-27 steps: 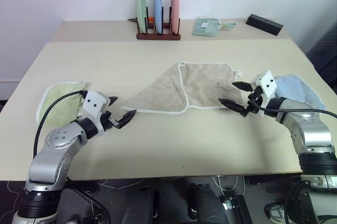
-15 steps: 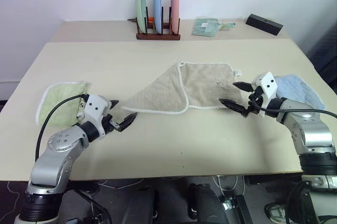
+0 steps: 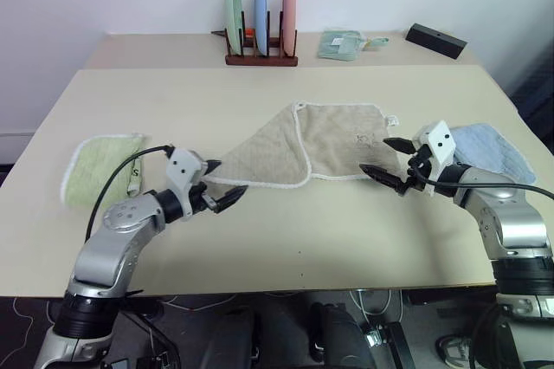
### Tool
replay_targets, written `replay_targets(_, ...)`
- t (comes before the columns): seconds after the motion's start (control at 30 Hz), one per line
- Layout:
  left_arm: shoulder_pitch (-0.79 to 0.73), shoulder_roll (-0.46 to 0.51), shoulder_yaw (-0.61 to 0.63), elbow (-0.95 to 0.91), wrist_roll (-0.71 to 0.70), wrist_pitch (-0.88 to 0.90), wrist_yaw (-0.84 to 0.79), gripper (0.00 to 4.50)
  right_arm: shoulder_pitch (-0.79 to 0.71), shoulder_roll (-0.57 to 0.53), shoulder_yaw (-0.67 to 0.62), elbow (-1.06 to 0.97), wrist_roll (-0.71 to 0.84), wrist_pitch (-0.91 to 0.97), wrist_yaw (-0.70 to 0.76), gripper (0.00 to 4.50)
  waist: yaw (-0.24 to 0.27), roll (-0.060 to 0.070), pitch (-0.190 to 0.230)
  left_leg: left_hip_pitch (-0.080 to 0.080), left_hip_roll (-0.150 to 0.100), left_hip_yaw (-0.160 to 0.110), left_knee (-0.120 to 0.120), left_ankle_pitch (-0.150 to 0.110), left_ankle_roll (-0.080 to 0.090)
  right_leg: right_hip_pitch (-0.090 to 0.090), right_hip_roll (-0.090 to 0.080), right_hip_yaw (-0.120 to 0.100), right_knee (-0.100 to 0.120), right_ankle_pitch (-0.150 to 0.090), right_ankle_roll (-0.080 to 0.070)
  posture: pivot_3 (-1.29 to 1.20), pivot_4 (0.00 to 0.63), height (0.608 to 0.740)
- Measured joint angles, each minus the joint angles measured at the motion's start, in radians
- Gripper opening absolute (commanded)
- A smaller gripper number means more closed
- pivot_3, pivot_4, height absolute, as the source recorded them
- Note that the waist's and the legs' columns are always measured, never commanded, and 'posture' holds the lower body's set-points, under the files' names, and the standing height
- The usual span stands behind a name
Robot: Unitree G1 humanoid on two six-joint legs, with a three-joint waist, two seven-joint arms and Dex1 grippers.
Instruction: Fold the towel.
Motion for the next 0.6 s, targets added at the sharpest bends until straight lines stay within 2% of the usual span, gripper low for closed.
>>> replay_targets(0.1, -0.083, -0.027, -0.091, 0.042, 0.038, -0.006, -0.034, 4.47, 0.037, 0.001, -0.013, -0.048, 0.001, 0.008, -0.035, 4.5, 0.0, 0.0, 0.0, 0.0, 0.0, 0.0, 0.0, 0.0, 0.0, 0.0, 0.0, 0.0, 0.0, 0.0, 0.0, 0.0, 0.15, 0.737)
replay_targets(0.27, -0.267, -0.159, -0.24, 0.233, 0.158, -0.021, -0.013, 4.47, 0.083, 0.008, -0.019, -0.1, 0.005, 0.015, -0.073, 4.5, -0.001, 0.0, 0.0, 0.0, -0.001, 0.0, 0.001, 0.0, 0.001, 0.001, 0.001, 0.0, 0.0, 0.0, 0.001, 0.0, 0.15, 0.737)
replay_targets(0.5, -0.354, -0.271, -0.311, 0.365, 0.248, 0.016, 0.039, 4.47, 0.104, 0.011, -0.038, -0.122, 0.01, 0.016, -0.11, 4.5, -0.002, 0.0, 0.0, 0.0, 0.0, 0.0, 0.0, 0.0, 0.001, 0.0, 0.001, 0.0, 0.0, 0.0, 0.001, 0.0, 0.15, 0.737)
replay_targets(0.6, -0.354, -0.288, -0.326, 0.381, 0.269, 0.024, 0.052, 3.67, 0.109, 0.025, -0.036, -0.142, 0.01, 0.024, -0.123, 4.5, -0.002, 0.0, 0.0, 0.0, 0.0, 0.0, 0.0, 0.0, 0.001, 0.0, 0.001, 0.0, 0.0, 0.0, 0.001, 0.0, 0.15, 0.737)
